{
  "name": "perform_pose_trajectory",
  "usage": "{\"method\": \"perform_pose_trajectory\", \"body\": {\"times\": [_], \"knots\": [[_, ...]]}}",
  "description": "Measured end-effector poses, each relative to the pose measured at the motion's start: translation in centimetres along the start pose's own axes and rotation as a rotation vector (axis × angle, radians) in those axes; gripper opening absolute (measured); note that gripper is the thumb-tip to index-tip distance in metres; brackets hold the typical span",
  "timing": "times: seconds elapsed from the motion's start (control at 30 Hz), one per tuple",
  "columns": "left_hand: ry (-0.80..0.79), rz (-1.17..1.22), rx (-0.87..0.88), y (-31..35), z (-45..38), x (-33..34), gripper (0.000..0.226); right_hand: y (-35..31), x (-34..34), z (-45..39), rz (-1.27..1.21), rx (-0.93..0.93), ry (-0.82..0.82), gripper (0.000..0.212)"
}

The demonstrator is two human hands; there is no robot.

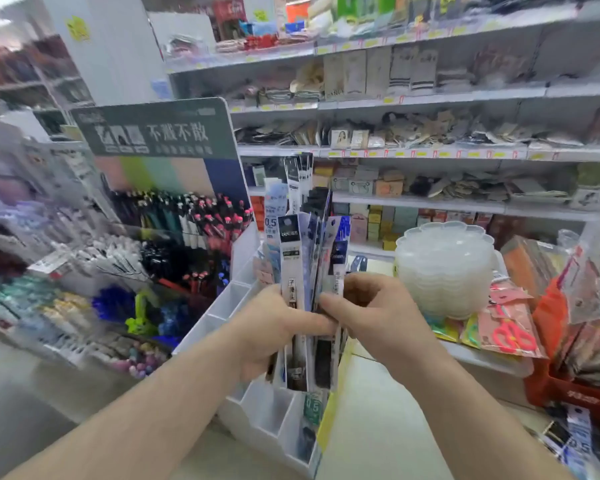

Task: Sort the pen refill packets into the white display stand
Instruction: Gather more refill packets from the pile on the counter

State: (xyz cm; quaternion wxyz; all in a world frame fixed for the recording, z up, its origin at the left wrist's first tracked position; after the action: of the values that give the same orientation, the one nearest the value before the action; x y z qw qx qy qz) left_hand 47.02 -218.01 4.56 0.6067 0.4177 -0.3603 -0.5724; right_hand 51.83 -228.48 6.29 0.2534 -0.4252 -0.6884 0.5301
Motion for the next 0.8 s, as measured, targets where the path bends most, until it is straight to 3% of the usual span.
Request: {"method": "perform_pose_trajectory", "body": {"times": [0.07, 0.27, 0.4, 0.8], "knots": [[-0.016, 0.008, -0.006, 0.8, 0.3, -0.9, 0.032, -0.3, 0.4, -0.6, -0.075, 0.019, 0.036, 0.025], [0.032, 0.048, -0.034, 1.7, 0.4, -4.0, 0.027, 0.0, 2.2, -1.8, -0.182, 0.067, 0.148, 0.019], [0.044, 0.098, -0.02, 1.7, -0.1, -6.0, 0.048, -0.6, 3.6, -2.2, -0.32, 0.083, 0.179, 0.017], [-0.165, 0.173, -0.084, 0.1, -0.8, -6.8, 0.042, -0.6, 4.7, -2.4, -0.384, 0.1, 0.252, 0.016]]}}
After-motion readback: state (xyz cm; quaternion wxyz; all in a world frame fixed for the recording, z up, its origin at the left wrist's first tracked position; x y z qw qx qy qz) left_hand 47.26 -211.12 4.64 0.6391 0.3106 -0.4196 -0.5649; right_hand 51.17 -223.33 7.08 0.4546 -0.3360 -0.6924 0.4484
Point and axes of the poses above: each hand's wrist, its own z-axis away from the middle knuckle, its own x-axis out of the palm, y = z × x, the point moved 10 cm from there along -z, towards the middle knuckle, and after that the axes turned 12 degrees about -x, right-handed, at the moved point
